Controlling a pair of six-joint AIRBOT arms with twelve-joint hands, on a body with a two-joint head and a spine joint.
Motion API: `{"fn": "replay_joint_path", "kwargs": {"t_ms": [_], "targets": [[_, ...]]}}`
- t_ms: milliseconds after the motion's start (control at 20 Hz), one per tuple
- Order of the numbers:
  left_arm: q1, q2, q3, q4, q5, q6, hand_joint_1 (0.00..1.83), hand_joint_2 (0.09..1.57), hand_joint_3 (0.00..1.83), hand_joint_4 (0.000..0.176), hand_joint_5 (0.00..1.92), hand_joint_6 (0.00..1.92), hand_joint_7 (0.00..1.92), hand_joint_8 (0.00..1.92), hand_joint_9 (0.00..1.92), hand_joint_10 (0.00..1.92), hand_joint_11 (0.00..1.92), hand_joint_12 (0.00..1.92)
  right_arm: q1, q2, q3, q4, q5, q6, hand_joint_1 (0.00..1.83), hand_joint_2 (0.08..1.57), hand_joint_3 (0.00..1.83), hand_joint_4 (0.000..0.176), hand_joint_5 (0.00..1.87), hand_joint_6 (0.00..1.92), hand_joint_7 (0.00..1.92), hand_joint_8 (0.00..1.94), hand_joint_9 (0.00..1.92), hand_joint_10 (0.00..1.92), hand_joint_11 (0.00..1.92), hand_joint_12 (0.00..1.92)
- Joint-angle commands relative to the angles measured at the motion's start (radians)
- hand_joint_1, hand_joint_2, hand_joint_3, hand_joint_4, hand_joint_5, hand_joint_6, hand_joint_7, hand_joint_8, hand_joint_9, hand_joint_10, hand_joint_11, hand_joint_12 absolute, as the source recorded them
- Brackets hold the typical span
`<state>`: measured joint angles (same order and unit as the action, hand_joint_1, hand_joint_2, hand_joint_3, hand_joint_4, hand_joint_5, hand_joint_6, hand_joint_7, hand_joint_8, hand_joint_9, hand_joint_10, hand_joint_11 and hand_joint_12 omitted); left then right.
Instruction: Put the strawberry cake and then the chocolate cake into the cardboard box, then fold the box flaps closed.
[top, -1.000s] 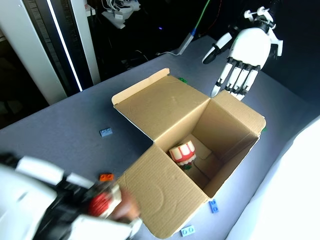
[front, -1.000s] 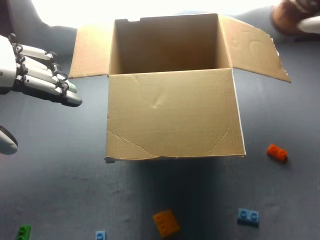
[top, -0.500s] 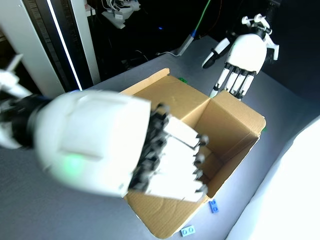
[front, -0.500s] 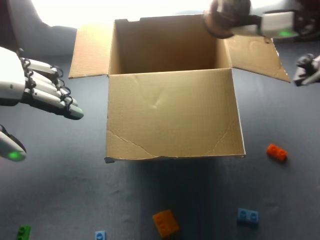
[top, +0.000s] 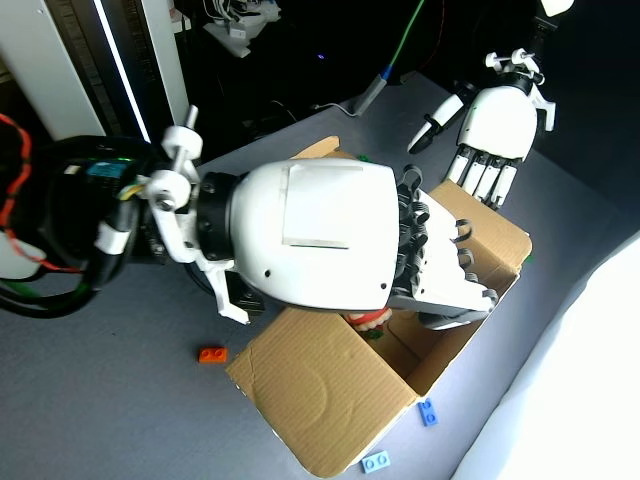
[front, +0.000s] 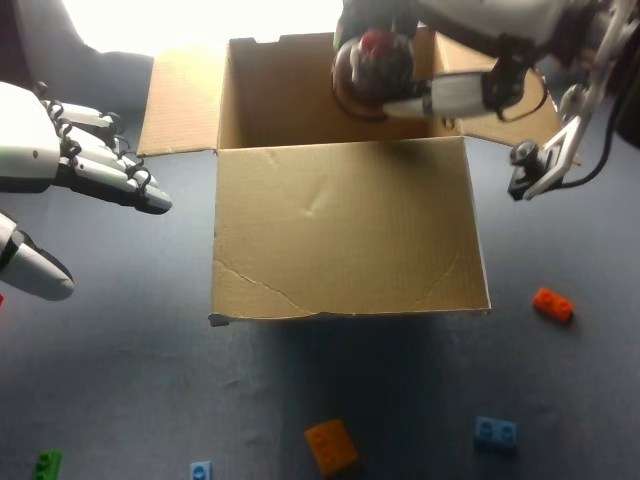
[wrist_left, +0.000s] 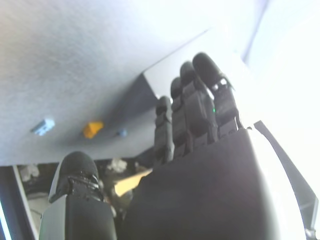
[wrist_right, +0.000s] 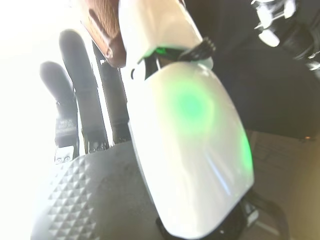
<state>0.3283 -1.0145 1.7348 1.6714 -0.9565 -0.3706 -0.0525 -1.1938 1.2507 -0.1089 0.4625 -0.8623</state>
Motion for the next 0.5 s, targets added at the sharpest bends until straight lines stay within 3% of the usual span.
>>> {"fn": "replay_joint_path", "kwargs": {"t_ms": [0, 200, 300, 400, 450], "targets": [[-0.007, 0.004, 0.008, -0.073, 0.001, 0.001, 0.21, 1.06, 0.00, 0.058, 0.18, 0.00, 0.27, 0.00, 0.33, 0.01, 0.00, 1.12, 0.007, 0.008, 0.008, 0.011, 0.116, -0.001, 1.25, 1.13, 0.00, 0.000, 0.98, 0.81, 0.96, 1.24, 0.67, 1.32, 0.32, 1.81], [-0.007, -0.002, -0.004, -0.073, 0.043, 0.001, 0.23, 1.07, 0.00, 0.055, 0.18, 0.00, 0.27, 0.00, 0.32, 0.01, 0.00, 1.11, -0.010, -0.021, 0.032, 0.012, 0.107, -0.018, 1.25, 1.13, 0.00, 0.000, 0.98, 0.80, 0.95, 1.26, 0.67, 1.32, 0.31, 1.81], [-0.007, -0.002, -0.013, -0.073, 0.052, 0.001, 0.24, 1.10, 0.01, 0.062, 0.18, 0.00, 0.26, 0.00, 0.32, 0.00, 0.00, 1.10, -0.016, -0.027, 0.038, 0.011, 0.092, -0.027, 1.23, 1.14, 0.00, 0.000, 0.93, 0.90, 0.94, 1.26, 0.66, 1.29, 0.29, 1.78], [-0.006, -0.003, -0.019, -0.072, 0.061, 0.001, 0.19, 1.10, 0.00, 0.045, 0.14, 0.00, 0.24, 0.00, 0.28, 0.00, 0.00, 0.98, -0.025, -0.028, 0.038, 0.011, 0.086, -0.033, 1.23, 1.15, 0.00, 0.000, 0.93, 0.89, 0.92, 1.29, 0.63, 1.32, 0.25, 1.82], [-0.005, -0.005, -0.019, -0.072, 0.066, 0.001, 0.19, 1.10, 0.00, 0.045, 0.14, 0.00, 0.24, 0.00, 0.28, 0.00, 0.00, 0.98, -0.026, -0.028, 0.038, 0.011, 0.087, -0.033, 1.23, 1.15, 0.00, 0.000, 0.93, 0.89, 0.92, 1.29, 0.63, 1.32, 0.25, 1.82]]}}
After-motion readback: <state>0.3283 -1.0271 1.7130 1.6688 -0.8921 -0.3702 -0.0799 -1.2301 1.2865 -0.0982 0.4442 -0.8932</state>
